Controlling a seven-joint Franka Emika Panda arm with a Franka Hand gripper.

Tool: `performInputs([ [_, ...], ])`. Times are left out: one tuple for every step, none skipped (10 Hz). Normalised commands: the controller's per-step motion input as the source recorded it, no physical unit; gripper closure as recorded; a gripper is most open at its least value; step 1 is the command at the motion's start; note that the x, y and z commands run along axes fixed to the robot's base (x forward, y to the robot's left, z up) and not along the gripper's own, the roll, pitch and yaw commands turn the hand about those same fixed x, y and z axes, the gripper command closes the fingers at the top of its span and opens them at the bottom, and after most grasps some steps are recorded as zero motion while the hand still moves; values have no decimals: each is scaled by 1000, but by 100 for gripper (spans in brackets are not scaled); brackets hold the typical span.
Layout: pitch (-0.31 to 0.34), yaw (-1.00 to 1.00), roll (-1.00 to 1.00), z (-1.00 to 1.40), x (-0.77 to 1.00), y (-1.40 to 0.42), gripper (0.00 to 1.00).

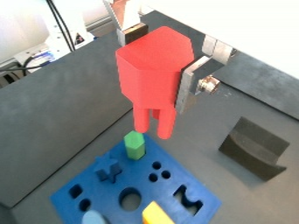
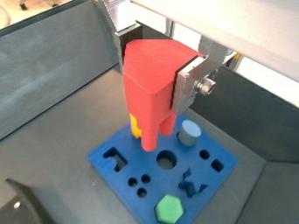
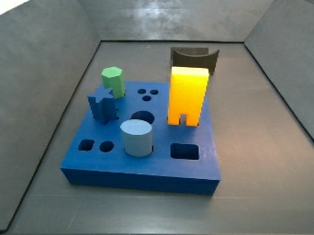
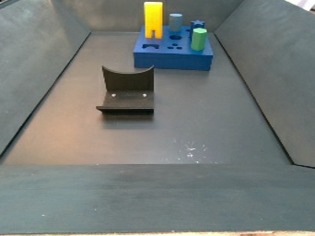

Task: Pick up the 3 prong object. Move up. Move to above the board. Insert the 3 prong object.
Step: Move to above the board, then insert the 3 prong object.

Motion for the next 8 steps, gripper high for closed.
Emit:
performInputs([
  [100,14,43,84,109,-238,100],
  [-97,1000,0,-783,-100,60,100],
  [-110,1000,0,-791,-120,80,100],
  [-116,1000,14,-789,-117,94,100],
  [-116,1000,11,-794,-114,100,100],
  [-119,751,7,-791,20,229,100],
  [-111,729,31,-814,29,251,100],
  [-106,680,49,-869,51,286,100],
])
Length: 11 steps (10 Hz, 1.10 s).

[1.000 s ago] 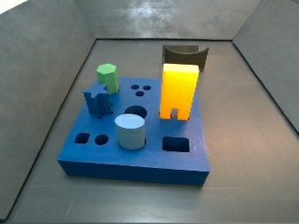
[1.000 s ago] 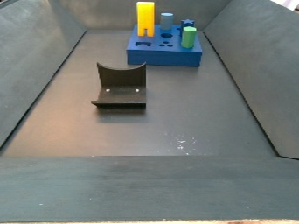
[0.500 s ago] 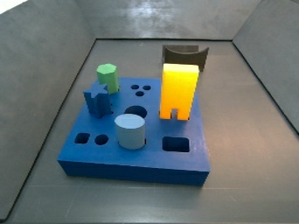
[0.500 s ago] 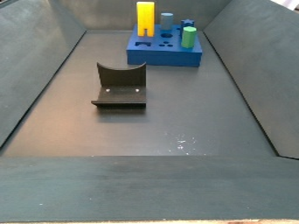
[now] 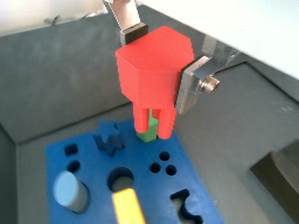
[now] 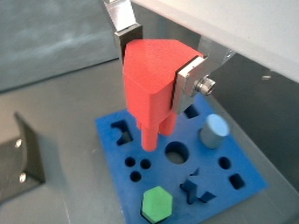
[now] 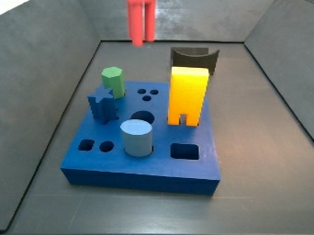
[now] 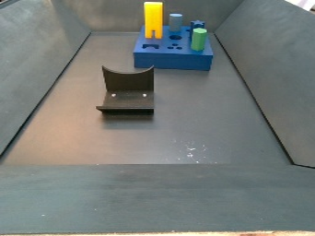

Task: Pick up the 3 prong object. Move up. Move to above the board. Insert the 3 prong object.
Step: Insert the 3 prong object.

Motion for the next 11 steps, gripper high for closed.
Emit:
performInputs([
  [-120,340,51,-971,17,146,100],
  [-159,411,60,-900,0,94,100],
  [-159,403,129,-814,0,43,100],
  [-143,409,194,-777,-6,31,100],
  [-137,266,221,-760,-14,31,100],
  [-67,46,229,-749,0,11,100],
  [-36,0,181,-703,57,0,100],
  [-11,-31,90,-589,106,0,100],
  [-20,-83,30,-511,126,0,100],
  [0,-37,33,-443,86,0,100],
  [0,0,56,-414,103,14,100],
])
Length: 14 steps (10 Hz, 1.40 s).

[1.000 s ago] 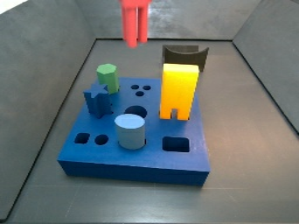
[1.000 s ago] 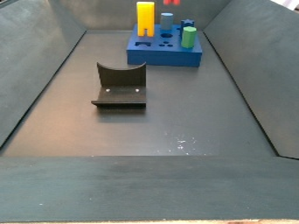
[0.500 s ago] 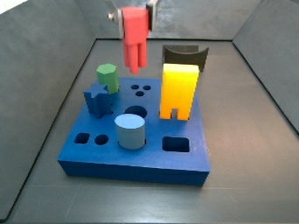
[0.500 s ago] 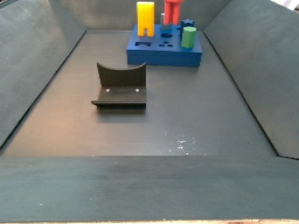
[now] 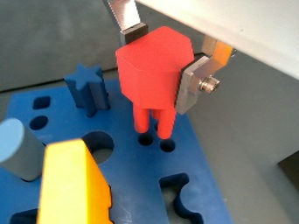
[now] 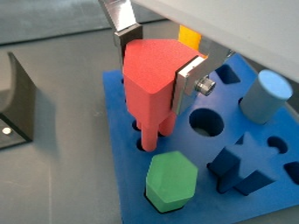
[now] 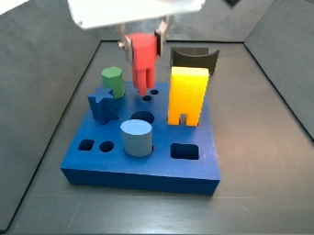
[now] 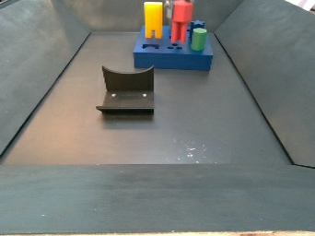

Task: Pick up the 3 prong object. Move up. Move to above the board. Insert the 3 prong object.
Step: Insert the 3 prong object.

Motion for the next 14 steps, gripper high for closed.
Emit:
performInputs([
  [0,0,49,-366,54,29,100],
  [0,40,6,-231,89,51,100],
  [0,54,0,-186,89,60,100],
  [0,51,0,-194,131,34,100],
  [0,17,3,-217,189,17,100],
  [0,0,0,-280,183,0,100],
  [-6,0,-1,-406,126,0,100],
  [-41,0,-44,-551,3,-14,100],
  [-51,0,0,-777,0,-63,100],
  [-70,0,14,-1000,-20,-83,100],
  [-51,0,11,-911,0,-54,100],
  [0,0,94,-640,0,-37,100],
  [-59,0,-6,0,-14,0,100],
  [0,0,0,0,0,0,100],
])
